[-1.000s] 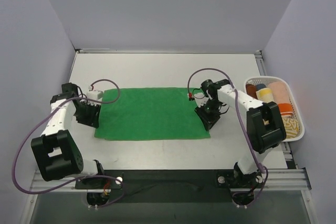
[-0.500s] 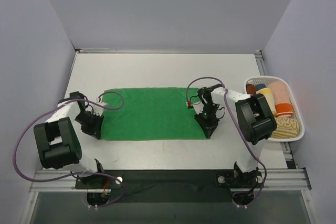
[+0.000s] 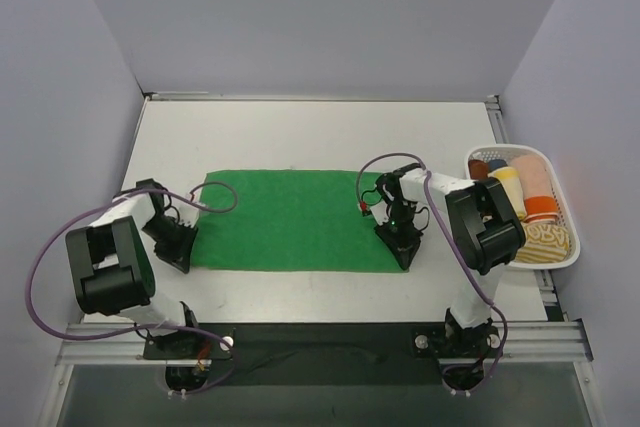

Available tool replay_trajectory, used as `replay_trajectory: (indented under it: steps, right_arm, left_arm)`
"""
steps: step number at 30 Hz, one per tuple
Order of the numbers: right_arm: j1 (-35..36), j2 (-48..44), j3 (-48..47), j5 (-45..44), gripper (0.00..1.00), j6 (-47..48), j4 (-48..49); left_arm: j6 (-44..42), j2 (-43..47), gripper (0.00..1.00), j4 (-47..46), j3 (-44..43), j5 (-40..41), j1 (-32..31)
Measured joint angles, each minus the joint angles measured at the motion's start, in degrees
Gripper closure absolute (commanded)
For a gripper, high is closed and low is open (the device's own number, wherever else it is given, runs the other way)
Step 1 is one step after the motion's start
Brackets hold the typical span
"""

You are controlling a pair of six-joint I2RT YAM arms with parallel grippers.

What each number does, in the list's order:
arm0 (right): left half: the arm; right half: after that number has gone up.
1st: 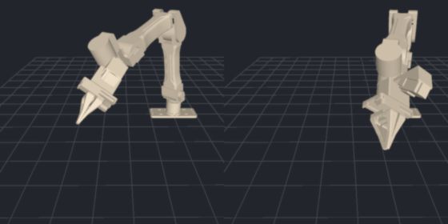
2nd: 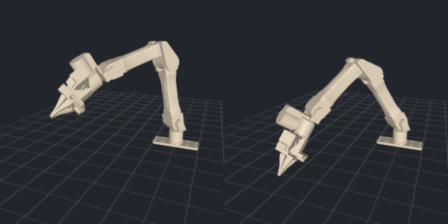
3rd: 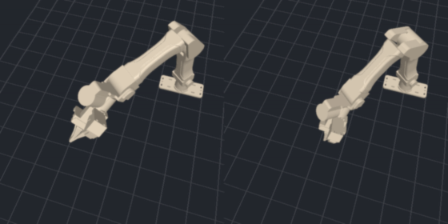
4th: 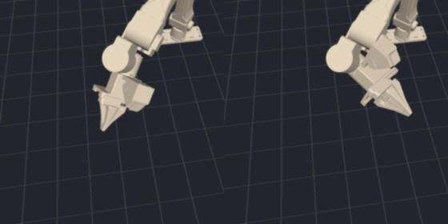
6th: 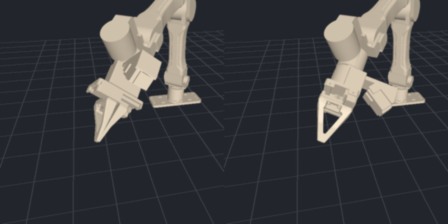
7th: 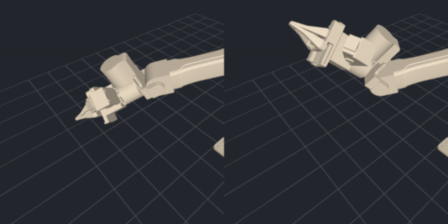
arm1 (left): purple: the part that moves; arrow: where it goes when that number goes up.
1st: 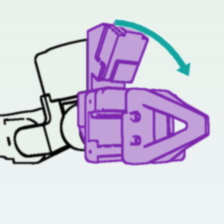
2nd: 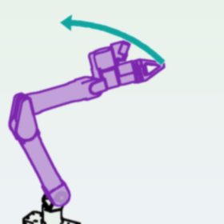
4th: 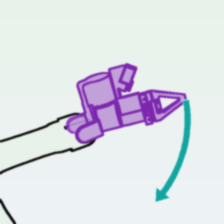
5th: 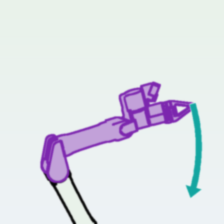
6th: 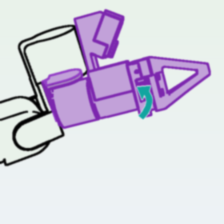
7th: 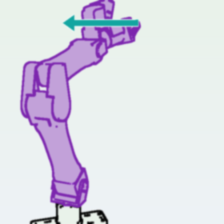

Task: Roll the towels
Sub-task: Flatten the towel

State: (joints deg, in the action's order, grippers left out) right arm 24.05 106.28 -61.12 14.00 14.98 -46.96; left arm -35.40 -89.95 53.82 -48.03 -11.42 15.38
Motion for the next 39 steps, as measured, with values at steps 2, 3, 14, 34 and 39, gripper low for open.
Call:
replay_trajectory:
  steps: [2, 3, 14, 34, 39]
  right_arm:
    - [0.0, 0.0, 0.24, -0.17, 0.89, 0.0, -0.48]
    - [0.02, 0.0, 0.24, -0.15, 0.88, -0.02, -0.5]
    - [0.35, 0.39, -0.09, -0.04, 0.89, 0.0, -0.83]
    - [0.37, 4.11, -2.99, -0.39, 0.93, 1.2, -4.37]
    - [1.16, 4.09, -1.77, 0.46, 0.86, 2.45, -5.18]
  left_arm:
    - [-1.7, 1.49, 0.77, 0.46, 0.63, -1.14, 0.24]
    - [-2.73, 2.6, 0.77, 1.05, 0.83, -2.21, 0.42]
    - [-3.96, 10.97, 0.76, 4.57, -4.17, -9.6, -1.95]
    - [-0.07, 2.45, 0.83, -3.19, 1.53, 1.77, -2.84]
    - [-1.86, 3.15, 0.74, -1.81, 2.19, 2.69, -2.67]
